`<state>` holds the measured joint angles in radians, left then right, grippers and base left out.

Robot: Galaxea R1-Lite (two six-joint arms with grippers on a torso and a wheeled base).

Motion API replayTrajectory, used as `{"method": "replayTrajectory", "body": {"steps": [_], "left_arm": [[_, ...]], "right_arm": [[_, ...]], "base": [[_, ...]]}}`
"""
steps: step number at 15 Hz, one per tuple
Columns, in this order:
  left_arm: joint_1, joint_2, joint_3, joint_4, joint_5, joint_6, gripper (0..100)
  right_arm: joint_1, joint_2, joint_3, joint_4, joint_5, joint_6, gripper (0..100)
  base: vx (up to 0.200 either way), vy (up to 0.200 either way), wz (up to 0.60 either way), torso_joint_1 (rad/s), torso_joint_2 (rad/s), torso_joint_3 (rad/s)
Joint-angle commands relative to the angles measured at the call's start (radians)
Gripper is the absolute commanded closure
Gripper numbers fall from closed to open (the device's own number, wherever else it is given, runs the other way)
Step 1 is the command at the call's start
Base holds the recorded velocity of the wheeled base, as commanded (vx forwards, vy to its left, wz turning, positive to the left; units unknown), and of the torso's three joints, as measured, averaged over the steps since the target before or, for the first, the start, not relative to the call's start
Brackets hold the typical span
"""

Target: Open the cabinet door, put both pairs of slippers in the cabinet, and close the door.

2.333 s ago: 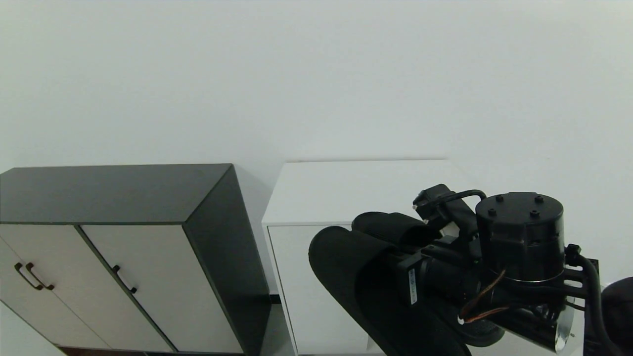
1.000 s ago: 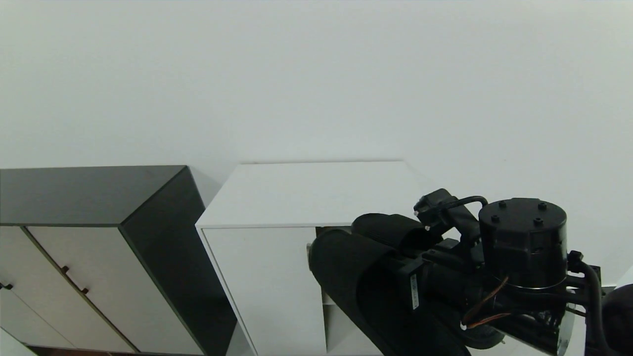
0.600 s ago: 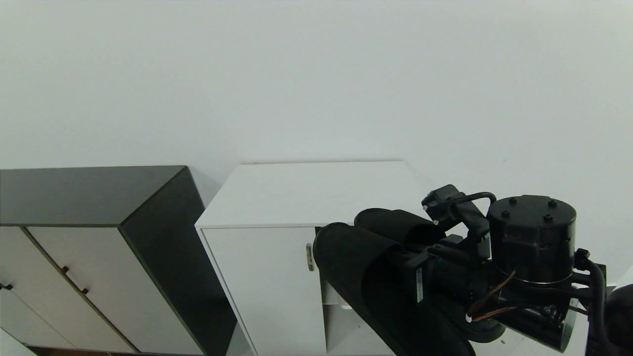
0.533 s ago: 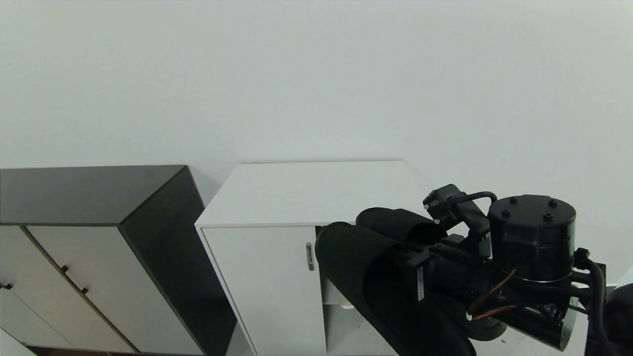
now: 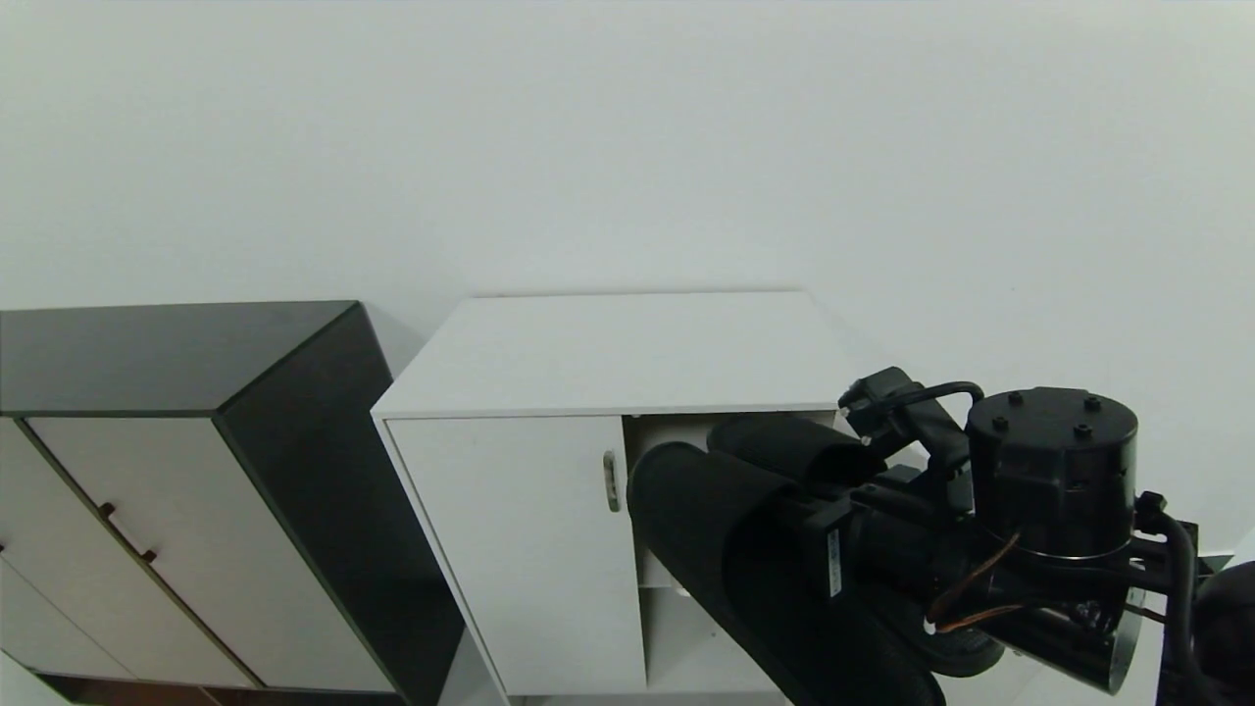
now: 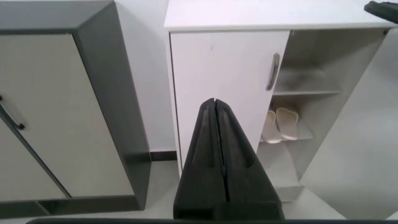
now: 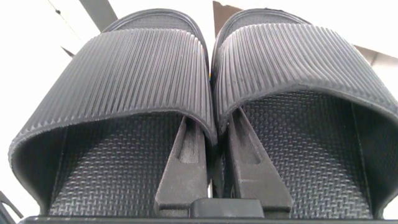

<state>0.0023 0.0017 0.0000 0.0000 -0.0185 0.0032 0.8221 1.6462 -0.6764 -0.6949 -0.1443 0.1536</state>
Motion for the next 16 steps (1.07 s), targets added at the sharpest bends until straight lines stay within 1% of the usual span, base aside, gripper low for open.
{"method": "replayTrajectory", "body": {"steps": [1, 5, 6, 7, 16], "left_arm": [[0.001, 0.0, 0.0, 0.0, 0.0, 0.0, 100], [0.001, 0.0, 0.0, 0.0, 0.0, 0.0, 100], [0.001, 0.0, 0.0, 0.0, 0.0, 0.012, 100], [0.001, 0.0, 0.0, 0.0, 0.0, 0.014, 100], [0.001, 0.0, 0.0, 0.0, -0.001, 0.014, 100]], "right_arm": [[0.0, 0.007, 0.0, 0.0, 0.0, 0.0, 100], [0.0, 0.015, 0.001, 0.0, 0.0, 0.0, 100], [0.0, 0.015, 0.001, 0.0, 0.0, 0.0, 100], [0.0, 0.014, 0.001, 0.0, 0.0, 0.0, 100], [0.002, 0.015, 0.015, -0.002, 0.0, 0.0, 100]], "base": [[0.0, 0.0, 0.0, -0.251, 0.56, 0.315], [0.0, 0.0, 0.0, -0.23, 0.55, 0.309], [0.0, 0.0, 0.0, -0.227, 0.53, 0.315], [0.0, 0.0, 0.0, -0.222, 0.53, 0.31], [0.0, 0.0, 0.0, -0.188, 0.5, 0.308]]}}
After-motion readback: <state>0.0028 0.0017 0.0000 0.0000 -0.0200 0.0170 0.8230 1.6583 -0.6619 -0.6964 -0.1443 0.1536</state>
